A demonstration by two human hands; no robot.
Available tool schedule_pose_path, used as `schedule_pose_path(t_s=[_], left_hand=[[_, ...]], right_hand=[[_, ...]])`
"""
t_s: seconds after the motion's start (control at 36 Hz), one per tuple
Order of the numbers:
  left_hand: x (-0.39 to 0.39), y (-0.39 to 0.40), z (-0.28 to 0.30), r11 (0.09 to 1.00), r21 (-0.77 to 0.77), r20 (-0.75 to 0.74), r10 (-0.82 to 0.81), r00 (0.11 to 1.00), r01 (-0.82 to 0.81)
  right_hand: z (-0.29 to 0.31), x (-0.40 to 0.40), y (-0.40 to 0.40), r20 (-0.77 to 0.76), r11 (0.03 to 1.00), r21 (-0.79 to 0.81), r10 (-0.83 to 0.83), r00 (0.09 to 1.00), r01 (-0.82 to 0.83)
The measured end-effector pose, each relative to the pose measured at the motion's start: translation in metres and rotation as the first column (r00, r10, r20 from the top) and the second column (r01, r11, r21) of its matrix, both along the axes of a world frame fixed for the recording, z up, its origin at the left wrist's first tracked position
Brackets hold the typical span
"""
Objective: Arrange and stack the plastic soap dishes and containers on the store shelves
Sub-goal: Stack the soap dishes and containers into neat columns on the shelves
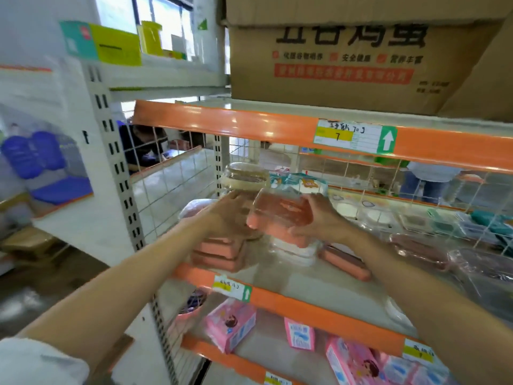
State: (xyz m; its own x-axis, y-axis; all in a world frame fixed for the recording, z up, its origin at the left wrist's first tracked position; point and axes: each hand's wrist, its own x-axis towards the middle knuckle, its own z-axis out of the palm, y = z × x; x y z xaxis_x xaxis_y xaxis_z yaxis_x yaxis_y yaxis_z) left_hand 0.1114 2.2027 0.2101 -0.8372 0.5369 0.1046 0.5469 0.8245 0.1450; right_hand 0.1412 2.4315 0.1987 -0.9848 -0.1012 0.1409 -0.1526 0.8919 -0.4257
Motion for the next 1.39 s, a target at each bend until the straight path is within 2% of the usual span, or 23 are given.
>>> schedule_pose_path(t_s=[0.08, 0.25, 0.39, 0.5, 0.75, 0.86, 0.97, 1.06, 1.17, 1.28, 1.39], left_hand=[[0.005, -0.034, -0.002, 0.994, 0.038, 0.044, 0.104, 0.994, -0.106], [0.011, -0.081, -0.003, 0.972, 0.009, 0.031, 0.234, 0.972, -0.234], [0.012, -0.107, 0.001, 0.959, 0.051, 0.022, 0.277, 0.961, -0.278], [0.011, -0.119, 0.008, 0.953, 0.105, -0.016, 0.288, 0.958, -0.285], [-0.004, -0.112, 0.011, 0.991, 0.080, -0.129, 0.116, 0.985, -0.106], [-0.013, -0.099, 0.006, 0.996, 0.087, -0.173, 0.017, 0.985, -0.002], [-0.021, -0.083, 0.003, 0.980, 0.155, -0.230, -0.090, 0.969, 0.128], [-0.024, -0.067, 0.005, 0.961, 0.173, -0.269, -0.166, 0.949, 0.217], [-0.028, -0.035, 0.006, 0.944, 0.163, -0.230, -0.248, 0.941, 0.288], [-0.023, 0.007, 0.000, 0.944, 0.088, -0.210, -0.296, 0.932, 0.319], [-0.010, 0.047, -0.007, 0.927, 0.071, -0.145, -0.356, 0.923, 0.369]], right_hand=[[0.005, -0.013, -0.022, -0.004, 0.999, -0.037, 0.010, 1.000, -0.010], [0.013, -0.034, -0.074, -0.015, 0.994, -0.068, 0.082, 0.997, -0.083], [0.015, -0.049, -0.113, 0.080, 0.988, -0.109, 0.123, 0.989, -0.114], [0.013, -0.058, -0.137, 0.072, 0.985, -0.081, 0.156, 0.985, -0.150], [0.009, -0.063, -0.140, 0.136, 0.984, 0.030, 0.171, 0.976, -0.177], [0.008, -0.059, -0.126, 0.138, 0.984, -0.087, 0.163, 0.977, -0.152], [0.003, -0.049, -0.110, 0.098, 0.970, -0.242, 0.055, 0.994, -0.029], [-0.003, -0.040, -0.090, 0.058, 0.954, -0.300, 0.003, 0.998, 0.014], [-0.007, -0.021, -0.062, 0.088, 0.946, -0.309, -0.071, 0.994, 0.095], [-0.016, 0.008, -0.028, 0.104, 0.912, -0.354, -0.182, 0.978, 0.207], [-0.020, 0.042, 0.013, 0.100, 0.939, -0.210, -0.257, 0.961, 0.272]])
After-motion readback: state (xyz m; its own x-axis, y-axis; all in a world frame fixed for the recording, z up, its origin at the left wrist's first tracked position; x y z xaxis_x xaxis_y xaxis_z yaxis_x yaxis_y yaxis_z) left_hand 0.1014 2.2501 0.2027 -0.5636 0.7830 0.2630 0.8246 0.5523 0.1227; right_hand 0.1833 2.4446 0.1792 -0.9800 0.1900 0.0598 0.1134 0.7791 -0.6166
